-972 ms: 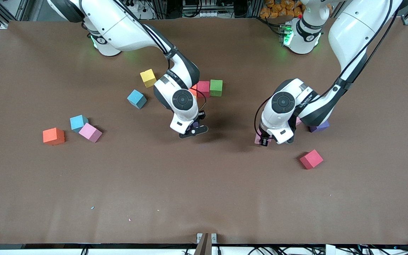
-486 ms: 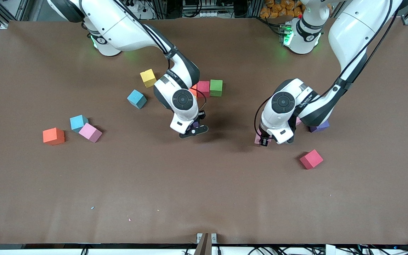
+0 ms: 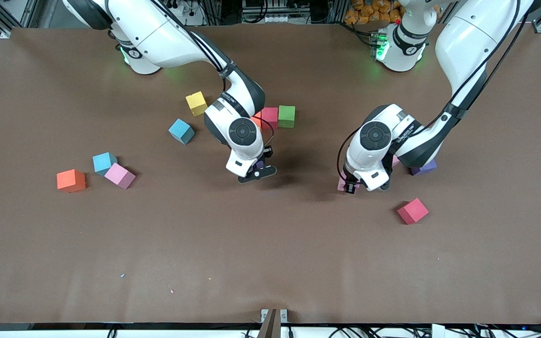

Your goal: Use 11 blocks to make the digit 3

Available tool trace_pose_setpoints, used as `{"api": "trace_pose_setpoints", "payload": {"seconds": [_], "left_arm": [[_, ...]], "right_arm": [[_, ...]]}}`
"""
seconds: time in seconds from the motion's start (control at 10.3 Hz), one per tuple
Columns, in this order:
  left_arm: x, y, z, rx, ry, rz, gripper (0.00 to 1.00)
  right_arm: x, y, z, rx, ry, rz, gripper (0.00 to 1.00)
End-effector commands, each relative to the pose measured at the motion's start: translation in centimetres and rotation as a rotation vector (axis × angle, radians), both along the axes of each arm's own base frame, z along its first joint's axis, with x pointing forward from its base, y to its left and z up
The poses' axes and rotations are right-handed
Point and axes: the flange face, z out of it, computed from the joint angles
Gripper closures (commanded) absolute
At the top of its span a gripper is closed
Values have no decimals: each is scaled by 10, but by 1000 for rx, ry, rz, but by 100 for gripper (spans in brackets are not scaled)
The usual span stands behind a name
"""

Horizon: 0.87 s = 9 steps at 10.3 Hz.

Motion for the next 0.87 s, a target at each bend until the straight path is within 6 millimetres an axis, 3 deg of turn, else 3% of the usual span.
{"api": "trace_pose_setpoints", "payload": {"seconds": [0.0,0.29,0.78], "left_arm": [[1,0,1,17,-9,-24,100],[1,0,1,16,-8,-23,100],[1,1,1,17,-8,-22,100]], "right_arm": [[-11,-6,4,5,18,13,97],[-18,-16,6,-4,28,10,97],[-24,-14,3,4,40,-5,97]]}}
